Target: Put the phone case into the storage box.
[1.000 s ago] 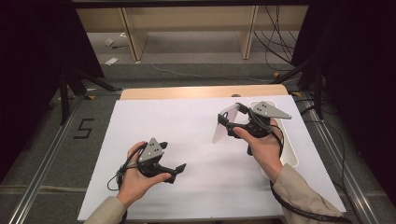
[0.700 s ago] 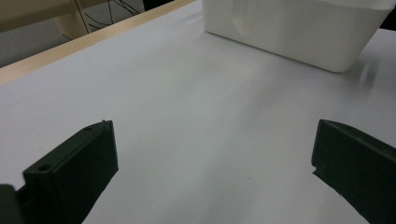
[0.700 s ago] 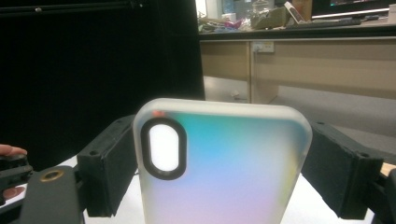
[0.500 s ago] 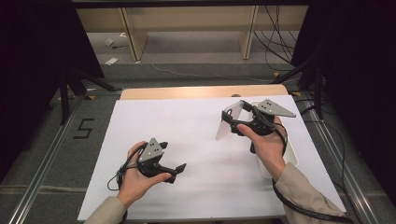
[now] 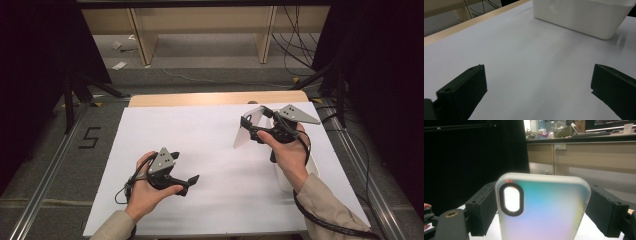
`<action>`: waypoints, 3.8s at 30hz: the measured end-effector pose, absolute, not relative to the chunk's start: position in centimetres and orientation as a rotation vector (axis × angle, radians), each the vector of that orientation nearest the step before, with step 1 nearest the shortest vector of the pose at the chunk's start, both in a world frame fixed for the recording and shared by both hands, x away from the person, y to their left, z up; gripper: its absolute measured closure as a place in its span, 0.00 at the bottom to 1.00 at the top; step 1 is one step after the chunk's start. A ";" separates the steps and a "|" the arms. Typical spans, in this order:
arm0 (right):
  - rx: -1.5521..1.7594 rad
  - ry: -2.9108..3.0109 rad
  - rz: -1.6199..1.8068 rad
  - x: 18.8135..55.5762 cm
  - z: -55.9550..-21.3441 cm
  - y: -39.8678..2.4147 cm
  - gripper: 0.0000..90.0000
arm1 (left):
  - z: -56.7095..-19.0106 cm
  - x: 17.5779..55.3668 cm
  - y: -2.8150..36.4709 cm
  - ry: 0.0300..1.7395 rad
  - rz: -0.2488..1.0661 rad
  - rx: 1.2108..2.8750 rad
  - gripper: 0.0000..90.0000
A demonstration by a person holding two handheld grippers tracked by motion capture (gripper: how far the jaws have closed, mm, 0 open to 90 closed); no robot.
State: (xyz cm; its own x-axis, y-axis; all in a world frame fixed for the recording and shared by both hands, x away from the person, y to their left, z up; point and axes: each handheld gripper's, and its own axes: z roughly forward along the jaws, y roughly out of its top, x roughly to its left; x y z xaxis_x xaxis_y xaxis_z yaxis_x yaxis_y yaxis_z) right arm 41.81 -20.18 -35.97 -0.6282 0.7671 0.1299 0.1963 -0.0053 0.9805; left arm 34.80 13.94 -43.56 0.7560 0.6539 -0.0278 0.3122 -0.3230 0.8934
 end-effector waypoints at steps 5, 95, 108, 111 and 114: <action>1.005 1.813 1.672 42.0 -35.8 -20.6 0.20 | -43.6 34.8 14.0 0.738 0.416 1.923 0.00; 1.105 1.637 1.584 43.2 -34.2 -26.0 0.20 | -43.6 34.9 14.1 0.744 0.417 1.920 0.00; 1.120 1.628 1.566 43.4 -34.3 -26.4 0.20 | -43.7 34.9 14.1 0.743 0.418 1.921 0.00; 1.122 1.628 1.563 43.4 -34.3 -26.5 0.20 | -43.7 34.9 14.1 0.744 0.416 1.920 0.00; 1.124 1.625 1.559 43.4 -34.3 -26.5 0.20 | -43.7 34.9 14.1 0.744 0.417 1.920 0.00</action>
State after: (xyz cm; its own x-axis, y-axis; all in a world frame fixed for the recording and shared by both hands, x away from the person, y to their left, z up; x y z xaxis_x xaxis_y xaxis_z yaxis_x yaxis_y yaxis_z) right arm 43.42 -26.51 -34.30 -0.4500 0.8844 0.1237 0.1605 -0.0562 0.9854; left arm 34.89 14.09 -43.65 0.7517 0.6587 -0.0324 0.3159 -0.3165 0.8944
